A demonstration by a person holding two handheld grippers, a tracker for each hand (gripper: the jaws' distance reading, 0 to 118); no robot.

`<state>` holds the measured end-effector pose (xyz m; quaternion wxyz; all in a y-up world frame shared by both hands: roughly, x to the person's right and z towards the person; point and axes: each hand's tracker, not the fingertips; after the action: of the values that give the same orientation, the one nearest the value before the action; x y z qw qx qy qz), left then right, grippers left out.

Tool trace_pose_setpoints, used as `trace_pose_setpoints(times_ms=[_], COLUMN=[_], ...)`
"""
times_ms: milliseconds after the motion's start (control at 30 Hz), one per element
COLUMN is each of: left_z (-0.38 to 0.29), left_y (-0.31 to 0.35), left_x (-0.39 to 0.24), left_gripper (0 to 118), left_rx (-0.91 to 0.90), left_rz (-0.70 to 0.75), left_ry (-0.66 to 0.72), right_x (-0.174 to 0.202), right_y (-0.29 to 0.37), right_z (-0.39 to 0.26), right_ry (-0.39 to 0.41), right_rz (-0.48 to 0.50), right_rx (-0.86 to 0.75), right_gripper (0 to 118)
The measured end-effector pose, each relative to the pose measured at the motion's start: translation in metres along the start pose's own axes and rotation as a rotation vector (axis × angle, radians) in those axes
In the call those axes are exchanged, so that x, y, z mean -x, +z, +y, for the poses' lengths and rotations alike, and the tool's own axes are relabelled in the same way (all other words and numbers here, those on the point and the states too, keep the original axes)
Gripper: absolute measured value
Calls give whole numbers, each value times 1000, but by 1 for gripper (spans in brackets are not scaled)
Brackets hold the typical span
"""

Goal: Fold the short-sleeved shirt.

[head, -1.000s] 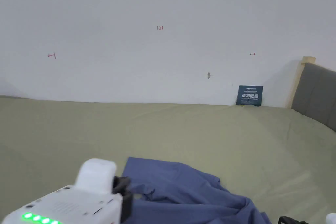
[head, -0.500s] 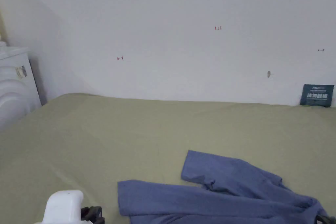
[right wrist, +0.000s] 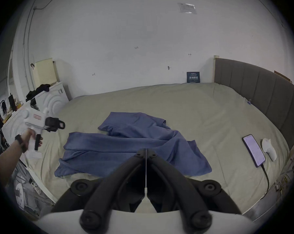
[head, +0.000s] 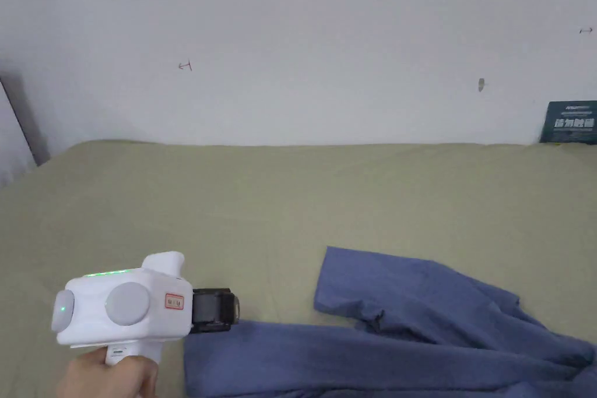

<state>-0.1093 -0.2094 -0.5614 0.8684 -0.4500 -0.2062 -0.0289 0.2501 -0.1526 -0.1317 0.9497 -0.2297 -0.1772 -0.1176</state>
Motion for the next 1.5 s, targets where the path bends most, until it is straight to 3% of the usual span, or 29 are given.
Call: trace_pose_setpoints(times_ms=[67,167,267,333,367,400,467,533,633,800,833,867,900,933,967,1033,1167,1200,1233,1267,1300,1400,1500], left_z=[0,-4,-14,-24,-25,-25,-27,-29,-26,-25,-23,-24,-24,-26,-24,-26,-28,-29,-28,-28,-28,-26,-27], left_y=[-32,-64,-80,-78,-72,-67,-57,-51,-44,-25,-21,-20,-18,-16,-15,-12,-13,-14,-15,-17,-19,-22,-21], left_x=[-4,-5,-12,-20,-23,-25,-23,-30,-36,-44,-43,-42,-42,-42,-38,-38,-35,-35,-33,-33,-33,-30,-32], left_gripper=[118,114,84,77,60,0,0,0,0,0,0,0,0,0,0,0,0,0,0,0,0,0,0], left_rx=[44,106,133,91,70,68,7,-5,-23,-68,-73,-80,-82,-85,-91,-96,-94,-94,-94,-94,-97,-103,-113], left_rz=[59,37,46,116,108,49,-95,-145,-98,-159,-161,-163,-169,-176,-180,-181,-178,-182,-185,-187,-190,-213,-235], left_ry=[-29,7,24,-28,-25,-7,56,80,17,20,17,17,20,22,21,18,11,7,4,2,2,31,43], right_x=[-4,-9,-13,-17,-19,-21,-27,-34,-50,-89,-98,-109,-117,-124,-128,-132,-123,-121,-119,-118,-115,-98,-90], right_y=[-1,-1,1,2,3,4,4,2,-3,-36,-47,-59,-73,-87,-98,-119,-152,-157,-158,-155,-151,-138,-132], right_z=[0,-3,-6,-8,-8,-8,-8,-7,-5,-1,-3,-3,-4,-8,-13,-24,-42,-45,-47,-48,-47,-42,-33], right_ry=[0,7,14,2,-3,-6,-10,-32,-79,-110,-149,-196,-234,-263,-279,-235,-26,1,17,3,22,129,151], right_rz=[-3,-14,-34,-39,-43,-49,-74,-115,-140,-183,-125,-89,-46,8,32,61,-69,-87,-77,-74,-55,-70,-39], right_rx=[7,8,9,9,8,7,6,17,35,49,56,88,155,198,204,220,312,326,330,297,264,180,160], right_gripper=[3,3,3,3,3,3,3,3,3,4,12,39,82,101,102,102,102,96,78,48,5,5,5])
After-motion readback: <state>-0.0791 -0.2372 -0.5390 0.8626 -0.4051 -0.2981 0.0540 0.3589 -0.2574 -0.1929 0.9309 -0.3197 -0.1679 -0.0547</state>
